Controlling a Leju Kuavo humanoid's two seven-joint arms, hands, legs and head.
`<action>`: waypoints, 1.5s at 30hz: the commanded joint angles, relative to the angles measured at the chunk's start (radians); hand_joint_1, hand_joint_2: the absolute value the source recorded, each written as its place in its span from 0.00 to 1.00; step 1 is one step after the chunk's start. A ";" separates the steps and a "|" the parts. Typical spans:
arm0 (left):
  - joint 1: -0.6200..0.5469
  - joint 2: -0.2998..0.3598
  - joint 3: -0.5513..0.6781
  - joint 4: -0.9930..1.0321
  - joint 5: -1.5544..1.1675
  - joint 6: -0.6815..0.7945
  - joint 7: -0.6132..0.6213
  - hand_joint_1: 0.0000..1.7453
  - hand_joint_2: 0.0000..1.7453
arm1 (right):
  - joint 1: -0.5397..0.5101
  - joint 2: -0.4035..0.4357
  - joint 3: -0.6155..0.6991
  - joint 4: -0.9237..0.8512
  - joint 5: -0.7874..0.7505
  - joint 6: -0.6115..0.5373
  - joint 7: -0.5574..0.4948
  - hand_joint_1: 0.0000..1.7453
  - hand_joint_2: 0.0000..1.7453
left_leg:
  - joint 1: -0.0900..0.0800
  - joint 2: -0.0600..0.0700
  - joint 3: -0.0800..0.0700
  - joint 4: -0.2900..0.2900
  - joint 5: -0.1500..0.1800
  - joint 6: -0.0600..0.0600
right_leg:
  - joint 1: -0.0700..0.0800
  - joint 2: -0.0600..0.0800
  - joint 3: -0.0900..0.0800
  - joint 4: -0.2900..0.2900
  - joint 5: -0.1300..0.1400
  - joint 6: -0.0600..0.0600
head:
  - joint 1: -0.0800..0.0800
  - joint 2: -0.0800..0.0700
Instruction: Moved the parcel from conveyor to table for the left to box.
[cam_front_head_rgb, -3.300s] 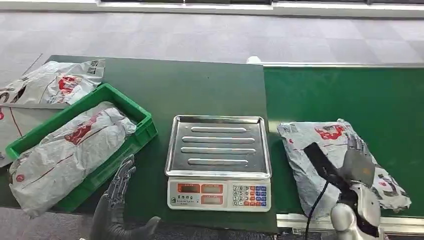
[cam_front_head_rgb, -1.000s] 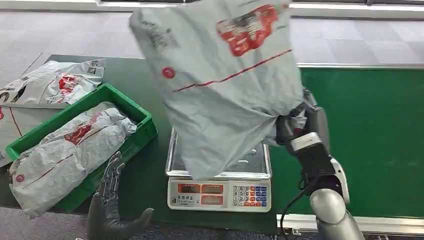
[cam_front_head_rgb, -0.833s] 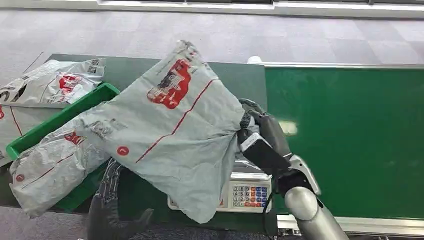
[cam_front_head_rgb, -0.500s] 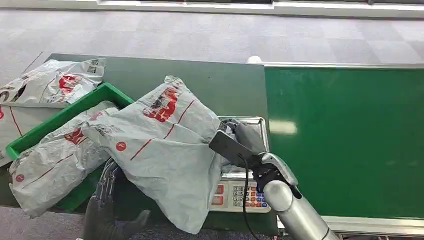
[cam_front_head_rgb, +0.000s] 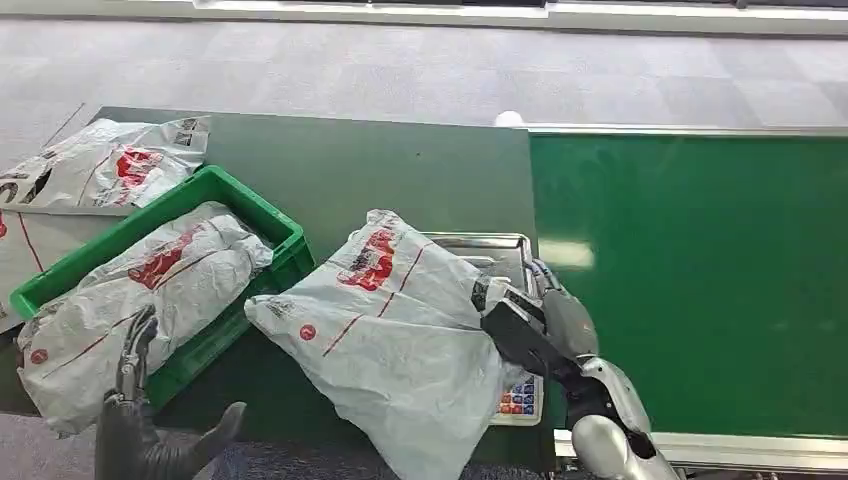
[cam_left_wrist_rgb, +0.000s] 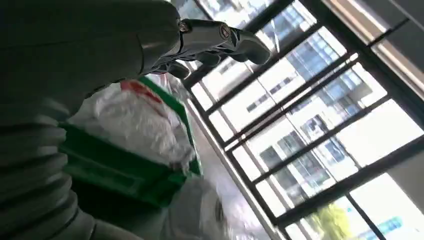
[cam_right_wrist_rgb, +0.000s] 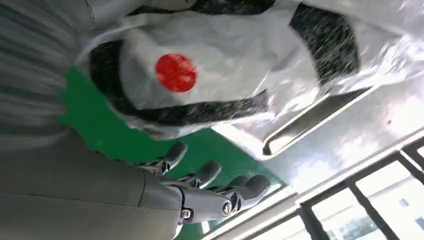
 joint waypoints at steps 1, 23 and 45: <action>-0.158 0.004 -0.034 -0.057 -0.131 0.020 0.064 0.00 1.00 | 0.129 0.005 -0.156 -0.143 -0.230 -0.287 -0.367 0.00 1.00 | 0.000 -0.005 -0.003 0.000 0.002 0.001 | 0.000 -0.006 -0.001 0.000 0.000 0.000 | 0.000 0.000; -0.532 0.082 -0.367 0.259 -0.319 -0.137 0.364 0.00 1.00 | 0.246 0.087 -0.119 -0.215 -0.669 -0.642 -0.854 0.00 1.00 | 0.000 0.002 0.002 0.000 0.002 0.000 | 0.000 0.001 0.001 0.001 0.002 -0.001 | 0.000 0.000; -0.843 -0.201 -0.573 1.078 -0.260 -0.443 0.633 0.00 1.00 | 0.259 0.261 -0.241 -0.383 -0.613 -0.642 -0.866 0.00 1.00 | -0.002 -0.001 0.002 -0.002 0.004 0.001 | -0.003 -0.001 0.001 -0.002 0.005 0.001 | 0.000 0.000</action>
